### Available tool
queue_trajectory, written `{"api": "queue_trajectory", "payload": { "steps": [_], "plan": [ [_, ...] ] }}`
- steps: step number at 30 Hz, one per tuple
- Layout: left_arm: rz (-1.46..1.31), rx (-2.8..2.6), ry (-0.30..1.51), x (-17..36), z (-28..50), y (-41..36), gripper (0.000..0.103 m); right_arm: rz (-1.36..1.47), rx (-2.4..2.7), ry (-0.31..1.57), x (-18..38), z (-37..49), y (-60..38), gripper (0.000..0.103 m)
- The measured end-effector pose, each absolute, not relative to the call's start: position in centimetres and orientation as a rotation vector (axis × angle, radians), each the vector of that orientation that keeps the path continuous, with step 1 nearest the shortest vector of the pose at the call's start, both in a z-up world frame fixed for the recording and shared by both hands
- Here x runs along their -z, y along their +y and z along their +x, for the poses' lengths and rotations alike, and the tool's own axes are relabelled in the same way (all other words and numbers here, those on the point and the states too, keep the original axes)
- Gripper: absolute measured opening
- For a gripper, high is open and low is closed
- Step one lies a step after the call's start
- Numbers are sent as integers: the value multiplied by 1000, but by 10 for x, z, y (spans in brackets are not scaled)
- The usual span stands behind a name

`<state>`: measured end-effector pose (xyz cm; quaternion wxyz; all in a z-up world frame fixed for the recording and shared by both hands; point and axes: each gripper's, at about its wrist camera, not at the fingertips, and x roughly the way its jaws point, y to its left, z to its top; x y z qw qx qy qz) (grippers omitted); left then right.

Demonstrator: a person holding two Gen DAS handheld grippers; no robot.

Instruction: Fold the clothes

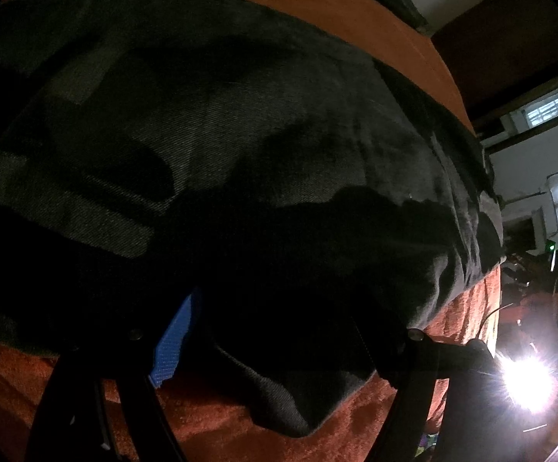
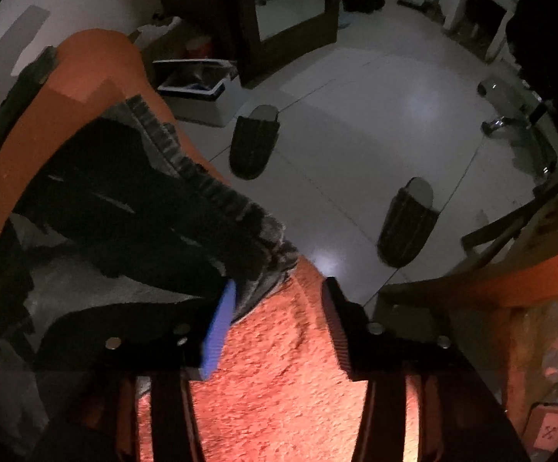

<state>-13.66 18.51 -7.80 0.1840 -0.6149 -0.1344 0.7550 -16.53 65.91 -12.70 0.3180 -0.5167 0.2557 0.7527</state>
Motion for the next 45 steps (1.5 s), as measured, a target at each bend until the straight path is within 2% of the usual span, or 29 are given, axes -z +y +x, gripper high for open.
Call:
{"api": "queue_trajectory", "payload": {
  "steps": [6,8,13,17,29,30,32,33,34,37,40,45],
  "plan": [
    [-1734,-2134,-370,76,-136,184,79,-1310,-1985,699,125,-162,660,53],
    [-1735,-2136,-371,75,-136,184,79,-1268,-1982,832,129,-152,667,61],
    [-1735,-2139,-365,74,-137,186,79,-1135,-1926,1258,150,-120,686,65],
    [-1735,-2139,-366,75,-136,184,79,-1038,-1890,1505,167,-107,693,69],
    [-1734,-2139,-364,72,-132,175,79,-907,-1956,1676,182,-136,691,69],
    [-1734,-2138,-363,71,-132,173,79,-905,-1966,1654,181,-137,689,66],
    [-1734,-2139,-365,72,-134,174,79,-922,-1981,1577,177,-136,686,47],
    [-1735,-2139,-366,72,-134,175,79,-909,-1992,1536,174,-135,685,30],
    [-1736,-2140,-365,72,-134,175,79,-882,-2007,1511,170,-133,684,23],
    [-1736,-2143,-358,73,-133,178,79,-868,-2066,1396,151,-138,679,13],
    [-1735,-2142,-353,72,-133,177,79,-890,-2135,1228,127,-150,668,8],
    [-1746,-2129,-390,66,-140,167,79,-873,-2293,948,76,-167,634,6]
  ]
}}
